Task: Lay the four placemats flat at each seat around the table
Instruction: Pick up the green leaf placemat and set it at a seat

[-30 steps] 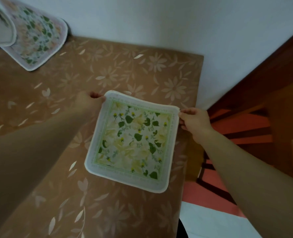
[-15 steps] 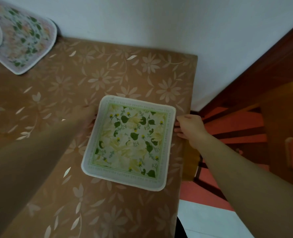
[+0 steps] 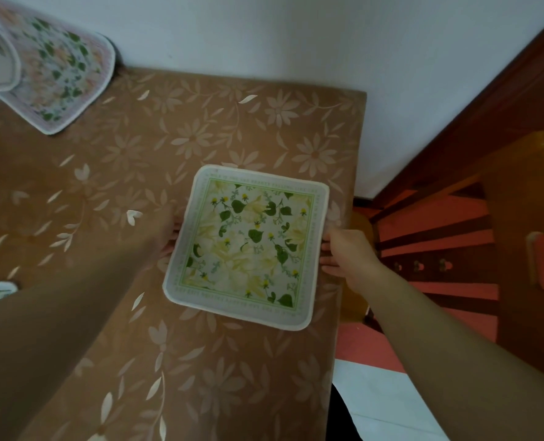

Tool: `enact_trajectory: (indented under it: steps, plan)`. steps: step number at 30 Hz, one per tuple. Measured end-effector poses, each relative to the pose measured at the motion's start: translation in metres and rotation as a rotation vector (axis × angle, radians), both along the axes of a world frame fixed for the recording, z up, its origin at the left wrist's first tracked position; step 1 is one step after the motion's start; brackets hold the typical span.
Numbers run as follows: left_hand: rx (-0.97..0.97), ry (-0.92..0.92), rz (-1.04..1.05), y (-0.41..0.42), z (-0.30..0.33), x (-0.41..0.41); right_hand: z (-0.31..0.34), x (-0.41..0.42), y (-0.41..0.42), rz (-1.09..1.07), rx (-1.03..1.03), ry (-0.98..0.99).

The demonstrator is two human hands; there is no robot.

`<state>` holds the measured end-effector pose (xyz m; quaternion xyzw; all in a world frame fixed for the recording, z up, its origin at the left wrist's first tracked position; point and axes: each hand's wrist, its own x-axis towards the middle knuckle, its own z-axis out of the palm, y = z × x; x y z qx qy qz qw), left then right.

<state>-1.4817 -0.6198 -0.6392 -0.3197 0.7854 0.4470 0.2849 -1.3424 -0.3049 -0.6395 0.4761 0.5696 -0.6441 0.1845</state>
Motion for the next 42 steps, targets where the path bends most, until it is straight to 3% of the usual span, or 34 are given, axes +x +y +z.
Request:
enact_trajectory:
  steps: [32, 42]
  plan:
    - [0.081, 0.096, 0.069, 0.005, 0.017, 0.023, 0.016, 0.001, -0.005, 0.125, 0.055, 0.049]
    - [0.23, 0.097, 0.204, -0.02, 0.089, 0.097, 0.062, 0.011, -0.082, 0.301, -0.201, 0.062]
